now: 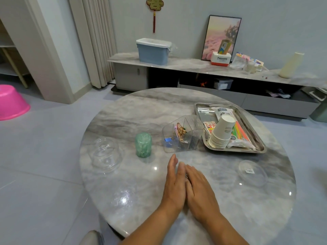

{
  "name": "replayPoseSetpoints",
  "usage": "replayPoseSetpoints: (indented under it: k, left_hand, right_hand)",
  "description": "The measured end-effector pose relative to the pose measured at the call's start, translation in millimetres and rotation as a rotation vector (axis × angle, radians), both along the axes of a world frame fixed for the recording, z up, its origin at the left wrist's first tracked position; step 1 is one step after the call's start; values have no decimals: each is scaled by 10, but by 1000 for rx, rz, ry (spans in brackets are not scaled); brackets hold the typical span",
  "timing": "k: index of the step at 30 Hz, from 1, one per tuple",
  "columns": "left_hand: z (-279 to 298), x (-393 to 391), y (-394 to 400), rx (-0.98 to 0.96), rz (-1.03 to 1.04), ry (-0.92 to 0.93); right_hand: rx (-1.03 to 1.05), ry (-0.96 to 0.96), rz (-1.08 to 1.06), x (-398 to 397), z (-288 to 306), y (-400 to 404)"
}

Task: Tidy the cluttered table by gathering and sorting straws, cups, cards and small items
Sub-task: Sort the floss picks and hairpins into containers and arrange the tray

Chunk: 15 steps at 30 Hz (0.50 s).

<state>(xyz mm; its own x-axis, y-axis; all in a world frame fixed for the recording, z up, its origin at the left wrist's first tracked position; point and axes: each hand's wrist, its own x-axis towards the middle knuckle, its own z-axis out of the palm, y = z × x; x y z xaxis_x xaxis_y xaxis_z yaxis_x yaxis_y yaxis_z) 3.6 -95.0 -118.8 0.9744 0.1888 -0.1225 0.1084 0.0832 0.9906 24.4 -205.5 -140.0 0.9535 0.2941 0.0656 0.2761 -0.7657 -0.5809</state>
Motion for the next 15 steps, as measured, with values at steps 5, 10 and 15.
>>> replayPoseSetpoints:
  k: [5,10,15]
  left_hand:
    - [96,-16,51,23,37,-78]
    - [378,73,861,590,489,-366]
    - [528,249,1757,937,645,-5]
  right_hand:
    - [79,-16,-38,11,14,-38]
    - [109,-35,-75,10,-31,-32]
    - [105,-40,-81,10,-46,-37]
